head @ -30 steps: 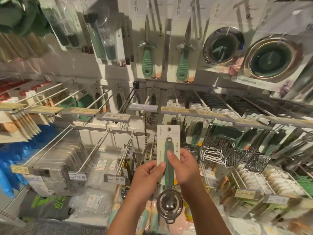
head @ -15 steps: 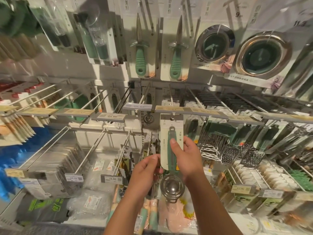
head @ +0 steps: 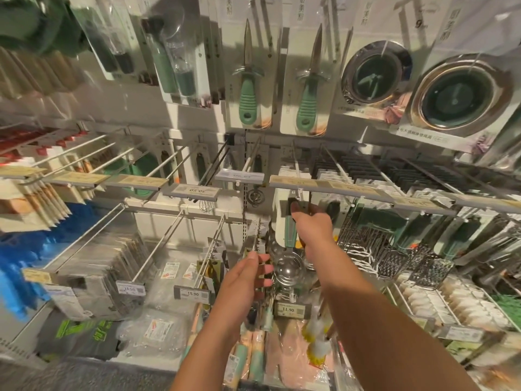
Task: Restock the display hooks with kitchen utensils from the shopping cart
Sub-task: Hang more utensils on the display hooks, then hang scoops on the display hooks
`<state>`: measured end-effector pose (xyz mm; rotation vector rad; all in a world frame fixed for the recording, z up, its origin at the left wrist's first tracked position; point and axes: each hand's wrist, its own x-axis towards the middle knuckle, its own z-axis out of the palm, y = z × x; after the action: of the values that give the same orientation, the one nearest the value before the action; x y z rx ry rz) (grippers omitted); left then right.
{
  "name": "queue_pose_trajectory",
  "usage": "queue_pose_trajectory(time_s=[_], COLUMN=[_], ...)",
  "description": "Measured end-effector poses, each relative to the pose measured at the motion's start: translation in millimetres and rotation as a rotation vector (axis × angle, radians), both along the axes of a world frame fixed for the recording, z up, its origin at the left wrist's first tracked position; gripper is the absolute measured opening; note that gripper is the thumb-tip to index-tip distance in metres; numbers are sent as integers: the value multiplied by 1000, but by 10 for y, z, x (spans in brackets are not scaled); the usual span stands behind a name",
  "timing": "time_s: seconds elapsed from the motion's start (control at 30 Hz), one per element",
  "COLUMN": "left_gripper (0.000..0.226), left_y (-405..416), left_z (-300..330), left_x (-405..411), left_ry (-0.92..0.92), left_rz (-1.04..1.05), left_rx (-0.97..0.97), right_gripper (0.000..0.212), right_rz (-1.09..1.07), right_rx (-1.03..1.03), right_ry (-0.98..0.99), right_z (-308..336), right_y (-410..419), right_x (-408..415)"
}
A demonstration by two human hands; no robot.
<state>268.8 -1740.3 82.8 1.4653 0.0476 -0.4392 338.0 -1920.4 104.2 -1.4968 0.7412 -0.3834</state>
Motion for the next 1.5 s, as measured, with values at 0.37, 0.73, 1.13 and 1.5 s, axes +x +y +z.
queue_pose_trajectory(time_s=[0.37,0.73,1.13,1.5], left_gripper=[39,39,19,23], left_y=[-16,-344,-1394,-2973], left_z=[47,-257,-317,-691], left_x=[34,-424,-1895,-4673], left_ry=[-25,-15,-71,-55], left_rz=[-50,-449,-781,-1296], left_rx=[-13,69,157,254], right_gripper=[55,41,28,28], right_rz=[194,-63,-517,-995], right_rx=[-172,32,195,203], right_ry=[306,144,65,75], right_z=[-197,-562,-707,-1121], right_y=[14,213,-318,-1300], right_x=[-243,-1621,-3695,-6663])
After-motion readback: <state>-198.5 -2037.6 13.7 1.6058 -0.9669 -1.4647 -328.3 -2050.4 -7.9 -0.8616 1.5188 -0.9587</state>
